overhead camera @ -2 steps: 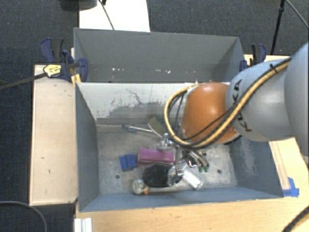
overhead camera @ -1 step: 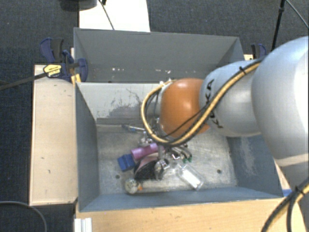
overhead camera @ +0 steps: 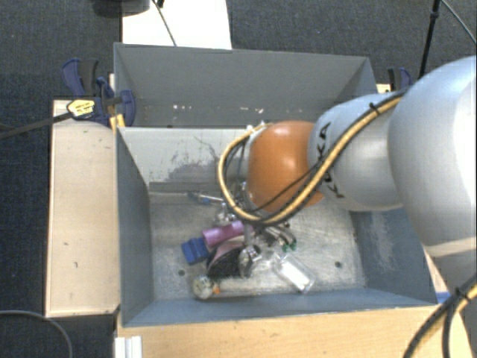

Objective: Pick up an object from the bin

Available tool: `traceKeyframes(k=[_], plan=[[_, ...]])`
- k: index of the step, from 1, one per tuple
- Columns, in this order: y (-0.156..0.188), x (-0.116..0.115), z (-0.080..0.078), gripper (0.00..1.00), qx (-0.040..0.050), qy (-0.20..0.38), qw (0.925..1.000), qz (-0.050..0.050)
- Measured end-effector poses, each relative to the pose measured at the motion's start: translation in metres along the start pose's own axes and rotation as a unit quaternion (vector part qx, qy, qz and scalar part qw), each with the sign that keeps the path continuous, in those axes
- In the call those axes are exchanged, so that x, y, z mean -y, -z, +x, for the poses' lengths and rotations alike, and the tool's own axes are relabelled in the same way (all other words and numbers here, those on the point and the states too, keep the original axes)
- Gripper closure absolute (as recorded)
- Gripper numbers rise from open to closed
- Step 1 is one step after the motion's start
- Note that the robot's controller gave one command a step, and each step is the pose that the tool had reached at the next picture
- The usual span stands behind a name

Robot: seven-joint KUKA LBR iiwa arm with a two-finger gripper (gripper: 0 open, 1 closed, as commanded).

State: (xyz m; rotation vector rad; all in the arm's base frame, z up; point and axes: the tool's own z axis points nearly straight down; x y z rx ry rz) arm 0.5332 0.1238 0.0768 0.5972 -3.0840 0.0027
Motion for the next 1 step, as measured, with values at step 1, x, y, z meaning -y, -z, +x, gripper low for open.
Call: traceKeyframes(k=[1], plan=[[0.168,-0.0127,0.0087,1.0,0.0048,-0.005,1.0,0.0]])
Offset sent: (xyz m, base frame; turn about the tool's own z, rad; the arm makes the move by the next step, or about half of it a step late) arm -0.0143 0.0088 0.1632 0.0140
